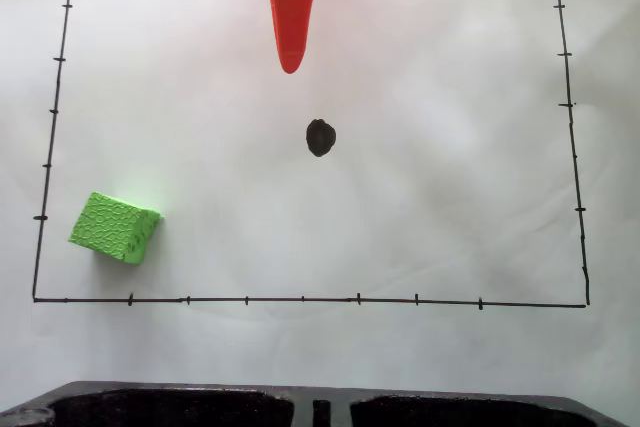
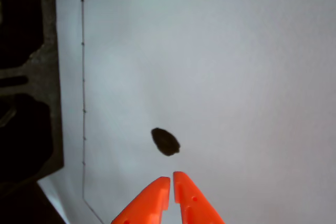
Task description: Grasp the colored block, Place it on the black dot, and then return the arm to the default position.
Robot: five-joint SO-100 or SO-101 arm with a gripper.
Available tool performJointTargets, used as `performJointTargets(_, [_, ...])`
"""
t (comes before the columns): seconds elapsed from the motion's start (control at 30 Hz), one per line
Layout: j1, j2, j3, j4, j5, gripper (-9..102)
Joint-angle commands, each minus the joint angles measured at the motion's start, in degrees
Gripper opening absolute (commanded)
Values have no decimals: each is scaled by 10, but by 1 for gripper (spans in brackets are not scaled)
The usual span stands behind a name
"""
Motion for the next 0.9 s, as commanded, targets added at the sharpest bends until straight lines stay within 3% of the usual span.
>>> performJointTargets(0.0, [2, 10, -2, -1, 2, 0])
performJointTargets(0.87, [23, 8, -2, -3, -24, 0])
